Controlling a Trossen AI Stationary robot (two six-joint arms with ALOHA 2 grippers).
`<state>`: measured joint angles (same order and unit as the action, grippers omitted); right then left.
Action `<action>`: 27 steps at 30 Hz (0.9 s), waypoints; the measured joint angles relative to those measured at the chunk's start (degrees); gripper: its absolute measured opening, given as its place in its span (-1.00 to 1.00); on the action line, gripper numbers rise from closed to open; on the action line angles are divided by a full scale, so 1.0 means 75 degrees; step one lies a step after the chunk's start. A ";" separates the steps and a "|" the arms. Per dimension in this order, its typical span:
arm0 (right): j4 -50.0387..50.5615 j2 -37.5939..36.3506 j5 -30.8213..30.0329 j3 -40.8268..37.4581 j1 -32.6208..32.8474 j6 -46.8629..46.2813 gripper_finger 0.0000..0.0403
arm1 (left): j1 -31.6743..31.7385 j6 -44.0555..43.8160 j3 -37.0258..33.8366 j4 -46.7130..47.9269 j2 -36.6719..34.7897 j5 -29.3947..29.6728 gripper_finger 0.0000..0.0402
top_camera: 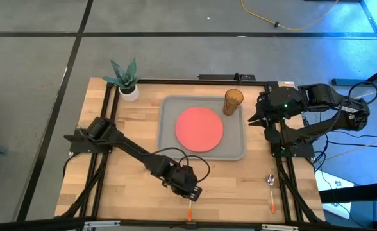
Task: Pick and place plate/cup/fork/spoon on tray
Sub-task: Put the orange fork on the left side of the pink plate on the gray serving tray
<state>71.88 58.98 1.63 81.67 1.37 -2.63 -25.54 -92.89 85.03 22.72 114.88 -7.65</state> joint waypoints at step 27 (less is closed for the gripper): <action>0.0003 0.0000 0.0006 -0.0003 -0.0003 0.0194 -0.66 | -0.0647 -0.0280 0.0027 -0.0211 0.0196 0.2542 -0.71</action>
<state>71.90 58.98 1.67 81.65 1.34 -1.17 -30.39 -94.99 85.23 21.14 116.35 11.42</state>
